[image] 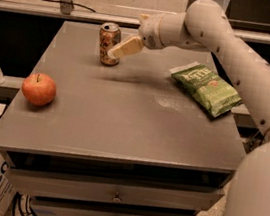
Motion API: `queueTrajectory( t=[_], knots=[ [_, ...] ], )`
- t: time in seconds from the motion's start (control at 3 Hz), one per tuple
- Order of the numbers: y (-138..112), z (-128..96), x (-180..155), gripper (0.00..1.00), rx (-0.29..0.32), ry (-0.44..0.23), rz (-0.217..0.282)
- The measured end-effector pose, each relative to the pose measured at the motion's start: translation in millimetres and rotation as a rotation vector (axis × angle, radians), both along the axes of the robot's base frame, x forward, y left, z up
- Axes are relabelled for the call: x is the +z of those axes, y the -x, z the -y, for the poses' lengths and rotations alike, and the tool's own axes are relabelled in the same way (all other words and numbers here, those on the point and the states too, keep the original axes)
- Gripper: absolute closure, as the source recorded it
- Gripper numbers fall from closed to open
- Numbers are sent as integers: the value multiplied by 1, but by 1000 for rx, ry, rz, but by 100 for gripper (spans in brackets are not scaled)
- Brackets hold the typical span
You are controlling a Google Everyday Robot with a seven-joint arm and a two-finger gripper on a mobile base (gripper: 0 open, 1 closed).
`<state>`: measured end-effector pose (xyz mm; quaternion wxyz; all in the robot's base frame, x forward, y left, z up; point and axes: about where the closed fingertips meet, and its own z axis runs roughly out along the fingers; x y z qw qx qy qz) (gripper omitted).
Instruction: Knock orange can over
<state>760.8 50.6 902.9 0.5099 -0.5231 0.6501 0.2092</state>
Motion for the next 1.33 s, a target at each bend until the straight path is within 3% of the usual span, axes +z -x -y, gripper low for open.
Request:
queueTrajectory(
  t=[0.33, 0.67, 1.33],
  knots=[
    [-20, -18, -8, 0, 23, -11, -21],
    [-22, -32, -16, 17, 40, -29, -54],
    [4, -27, -39, 64, 3, -71, -121]
  ],
)
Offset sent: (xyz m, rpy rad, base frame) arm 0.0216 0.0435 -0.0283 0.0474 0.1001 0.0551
